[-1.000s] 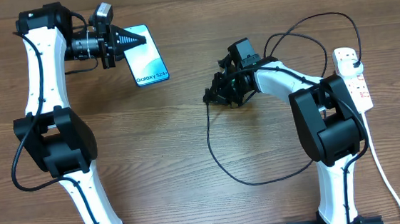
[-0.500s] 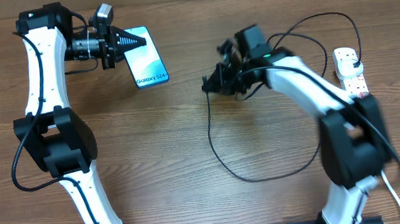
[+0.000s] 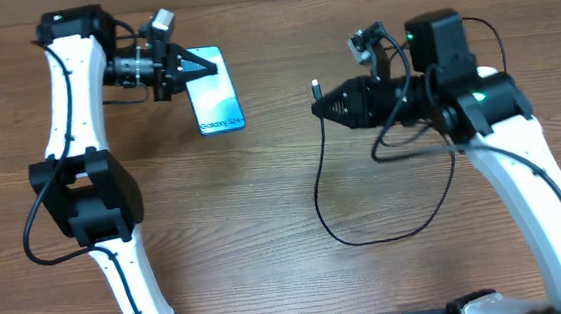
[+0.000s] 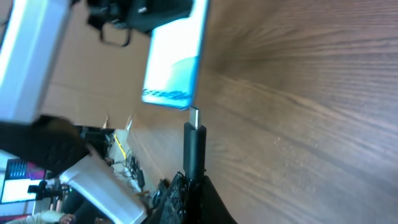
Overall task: Plug charger to phone and switch on socket
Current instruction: 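Lift the plug and bring it below the phone's bottom edge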
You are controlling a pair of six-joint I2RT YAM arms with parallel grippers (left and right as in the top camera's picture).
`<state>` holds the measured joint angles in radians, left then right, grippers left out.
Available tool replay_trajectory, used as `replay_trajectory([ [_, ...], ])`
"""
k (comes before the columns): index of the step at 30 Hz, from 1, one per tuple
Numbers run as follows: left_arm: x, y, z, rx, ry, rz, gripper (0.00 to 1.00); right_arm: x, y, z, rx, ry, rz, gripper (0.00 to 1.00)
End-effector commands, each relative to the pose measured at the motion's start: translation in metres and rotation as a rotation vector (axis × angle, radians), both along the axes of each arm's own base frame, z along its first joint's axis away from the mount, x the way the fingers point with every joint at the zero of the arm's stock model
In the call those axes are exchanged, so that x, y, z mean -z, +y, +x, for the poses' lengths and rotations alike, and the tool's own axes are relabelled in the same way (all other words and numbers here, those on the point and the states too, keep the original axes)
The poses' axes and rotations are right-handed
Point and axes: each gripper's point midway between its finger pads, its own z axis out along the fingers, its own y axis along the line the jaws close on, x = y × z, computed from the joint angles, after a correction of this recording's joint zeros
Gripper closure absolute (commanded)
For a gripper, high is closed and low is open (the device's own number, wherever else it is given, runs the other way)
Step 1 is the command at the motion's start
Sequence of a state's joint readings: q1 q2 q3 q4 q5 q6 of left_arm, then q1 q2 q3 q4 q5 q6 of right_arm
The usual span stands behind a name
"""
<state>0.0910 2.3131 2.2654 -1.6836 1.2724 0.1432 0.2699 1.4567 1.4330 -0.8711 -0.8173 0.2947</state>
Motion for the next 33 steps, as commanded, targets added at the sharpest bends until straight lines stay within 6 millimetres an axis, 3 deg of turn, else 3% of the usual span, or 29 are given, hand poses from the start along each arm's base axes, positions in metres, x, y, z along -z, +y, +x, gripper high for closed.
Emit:
replay_trajectory([
  [1, -0.038, -0.025, -0.01, 0.057, -0.151, -0.086, 0.96, -0.026, -0.001, -0.026, -0.044, -0.071, 0.041, 0.96],
  [5, -0.045, -0.046, -0.016, 0.103, -0.191, -0.134, 0.96, -0.022, -0.004, -0.047, -0.052, -0.05, 0.064, 0.96],
  [9, -0.05, -0.061, -0.02, 0.133, -0.2, -0.165, 0.96, 0.002, -0.002, -0.062, -0.045, 0.009, 0.081, 0.96],
  [14, -0.068, -0.067, -0.021, 0.126, -0.208, -0.266, 0.96, 0.025, 0.016, -0.076, -0.057, 0.059, 0.108, 0.96],
  [18, -0.074, -0.067, -0.02, 0.115, -0.186, -0.304, 0.96, 0.03, 0.034, -0.084, -0.098, 0.041, 0.113, 0.96],
  [27, -0.074, -0.069, -0.021, 0.116, -0.161, -0.305, 0.96, 0.02, 0.054, -0.076, -0.054, -0.001, 0.133, 0.96],
  [33, -0.074, -0.071, -0.021, 0.12, -0.158, -0.305, 0.96, 0.029, 0.064, -0.064, -0.053, 0.037, 0.149, 0.96],
])
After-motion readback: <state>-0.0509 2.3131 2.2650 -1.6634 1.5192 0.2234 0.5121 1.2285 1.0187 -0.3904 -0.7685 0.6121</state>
